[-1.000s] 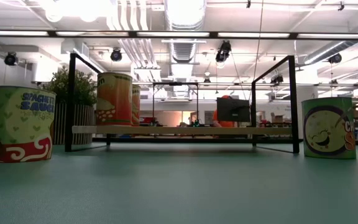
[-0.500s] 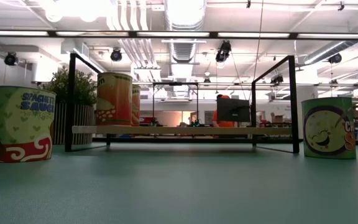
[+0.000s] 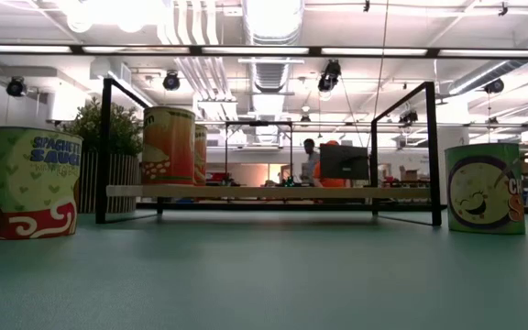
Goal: Pick and place cans onto a shelf
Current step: Put the bottom canned corn on the shelf
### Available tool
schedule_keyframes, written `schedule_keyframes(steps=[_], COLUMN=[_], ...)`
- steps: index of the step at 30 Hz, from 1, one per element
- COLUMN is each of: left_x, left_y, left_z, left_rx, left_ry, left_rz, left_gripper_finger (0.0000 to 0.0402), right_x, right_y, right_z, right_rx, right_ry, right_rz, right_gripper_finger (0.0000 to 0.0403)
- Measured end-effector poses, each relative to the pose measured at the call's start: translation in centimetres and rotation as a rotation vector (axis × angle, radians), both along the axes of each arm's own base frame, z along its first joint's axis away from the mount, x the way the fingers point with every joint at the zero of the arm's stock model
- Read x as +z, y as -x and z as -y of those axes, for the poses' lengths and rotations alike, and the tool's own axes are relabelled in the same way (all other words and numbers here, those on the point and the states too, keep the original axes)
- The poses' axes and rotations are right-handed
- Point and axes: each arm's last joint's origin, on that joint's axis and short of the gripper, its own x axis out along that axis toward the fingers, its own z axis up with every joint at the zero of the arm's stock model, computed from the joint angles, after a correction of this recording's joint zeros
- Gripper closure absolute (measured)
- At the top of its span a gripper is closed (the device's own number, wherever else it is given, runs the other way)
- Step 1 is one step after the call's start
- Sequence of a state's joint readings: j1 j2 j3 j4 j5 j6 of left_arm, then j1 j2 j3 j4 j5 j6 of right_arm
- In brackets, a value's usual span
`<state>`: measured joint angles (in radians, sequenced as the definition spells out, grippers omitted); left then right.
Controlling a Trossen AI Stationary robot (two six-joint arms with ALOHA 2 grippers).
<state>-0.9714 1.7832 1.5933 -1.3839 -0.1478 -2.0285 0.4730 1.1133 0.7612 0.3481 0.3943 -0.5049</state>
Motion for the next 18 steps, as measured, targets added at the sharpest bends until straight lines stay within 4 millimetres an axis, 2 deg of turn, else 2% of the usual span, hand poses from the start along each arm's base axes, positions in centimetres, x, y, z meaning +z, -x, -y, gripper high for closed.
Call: schedule_keyframes(steps=[8,18], left_x=[1.7,4.1], left_y=[-2.1,-5.6], left_z=[0.3,-0.5], left_rx=[-0.150,-0.338], left_ry=[0.016,-0.037], left_rz=[0.193,0.284], left_gripper_finger=[0.0095,0.0095], right_x=[0.0,-0.1], right_y=[0.0,0.0], right_z=[0.0,0.0], right_rx=[0.000,-0.001], right_ry=[0.000,-0.006], right_rz=[0.000,-0.007], right_gripper_finger=[0.0394,0.0394])
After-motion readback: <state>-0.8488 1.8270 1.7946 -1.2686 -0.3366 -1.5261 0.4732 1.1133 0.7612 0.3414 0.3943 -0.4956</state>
